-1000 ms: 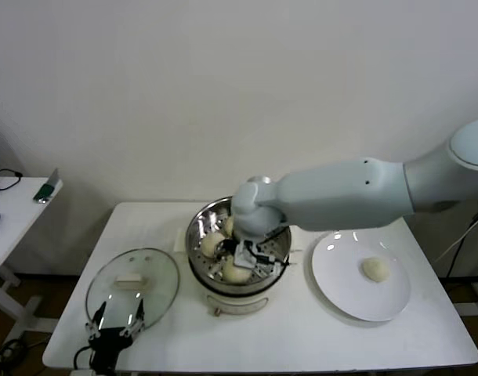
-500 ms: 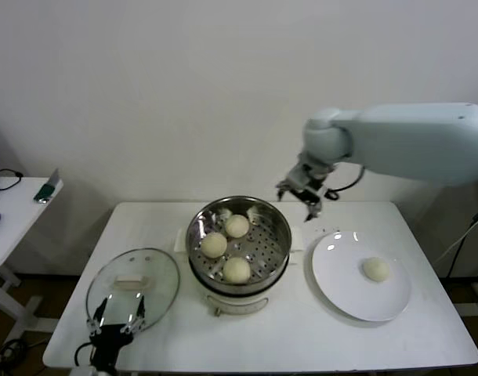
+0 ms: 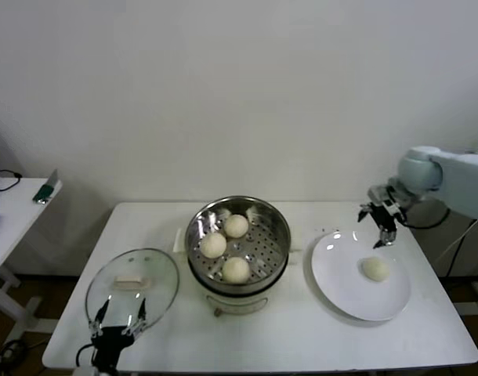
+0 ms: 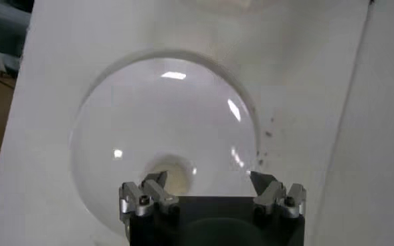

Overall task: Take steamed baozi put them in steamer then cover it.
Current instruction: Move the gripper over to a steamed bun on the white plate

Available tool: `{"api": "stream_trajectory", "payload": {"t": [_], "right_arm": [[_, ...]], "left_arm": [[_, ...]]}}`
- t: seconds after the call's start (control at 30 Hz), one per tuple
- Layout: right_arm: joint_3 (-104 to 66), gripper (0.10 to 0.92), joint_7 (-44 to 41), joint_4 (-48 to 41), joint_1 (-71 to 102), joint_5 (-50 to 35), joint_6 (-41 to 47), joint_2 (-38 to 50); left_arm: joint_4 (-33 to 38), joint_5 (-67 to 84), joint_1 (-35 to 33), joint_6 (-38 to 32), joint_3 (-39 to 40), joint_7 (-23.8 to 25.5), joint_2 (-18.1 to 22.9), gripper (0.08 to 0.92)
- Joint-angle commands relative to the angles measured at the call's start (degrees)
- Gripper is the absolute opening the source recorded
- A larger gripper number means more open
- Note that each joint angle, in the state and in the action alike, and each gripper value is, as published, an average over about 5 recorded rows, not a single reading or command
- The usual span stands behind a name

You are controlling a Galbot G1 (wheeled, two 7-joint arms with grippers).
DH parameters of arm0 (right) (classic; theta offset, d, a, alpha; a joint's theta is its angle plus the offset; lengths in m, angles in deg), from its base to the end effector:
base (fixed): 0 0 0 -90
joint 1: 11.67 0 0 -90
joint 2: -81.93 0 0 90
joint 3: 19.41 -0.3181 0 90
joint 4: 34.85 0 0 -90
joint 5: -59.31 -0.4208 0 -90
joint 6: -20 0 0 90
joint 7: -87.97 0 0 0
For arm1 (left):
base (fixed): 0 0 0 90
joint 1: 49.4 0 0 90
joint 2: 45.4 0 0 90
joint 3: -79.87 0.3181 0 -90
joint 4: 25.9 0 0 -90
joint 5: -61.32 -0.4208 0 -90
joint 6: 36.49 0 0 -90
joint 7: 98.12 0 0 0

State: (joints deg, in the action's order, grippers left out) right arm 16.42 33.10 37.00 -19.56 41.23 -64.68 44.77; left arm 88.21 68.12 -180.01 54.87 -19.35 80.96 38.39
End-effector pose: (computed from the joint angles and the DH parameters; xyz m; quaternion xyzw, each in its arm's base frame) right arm 0.5568 -0.1622 -0.1591 0.4977 -0.5061 0.5650 0.4207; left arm 0.1975 0.0770 -0.3521 0.0553 -0.9870 -0.0306 0.1474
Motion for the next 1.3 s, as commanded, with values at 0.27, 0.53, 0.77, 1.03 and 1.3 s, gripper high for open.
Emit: {"api": "stream_trajectory", "payload": {"t": [0.27,0.53,0.77,1.03,1.3], "right_arm": [[-19.2,0.823,3.1,-10.9,25.6,7.3,1.6,2.3],[-21.1,0.823,3.8,-12.8,26.8,7.8,1.8,0.4],[-21.4,0.781,4.0,-12.6,26.7,7.9,2.1,-0.1],[-18.8,0.697,3.5,-9.6,22.3,6.6,3.2,0.8],[-0.7,0.677,0.7,-2.6,-3.2,-5.4,3.6,-1.0]], "left_arm": [[-0.6,-0.5,-0.6,-0.3,-0.1,-0.2,0.3,0.823],[-0.8,-0.6,-0.7,-0.3,-0.1,-0.2,0.4,0.823],[-1.0,-0.6,-0.4,-0.3,-0.1,-0.3,0.4,0.823],[-0.8,-0.6,-0.4,-0.2,0.0,-0.3,0.6,0.823],[-0.6,-0.6,-0.3,-0.1,0.3,-0.3,0.5,0.823]]}}
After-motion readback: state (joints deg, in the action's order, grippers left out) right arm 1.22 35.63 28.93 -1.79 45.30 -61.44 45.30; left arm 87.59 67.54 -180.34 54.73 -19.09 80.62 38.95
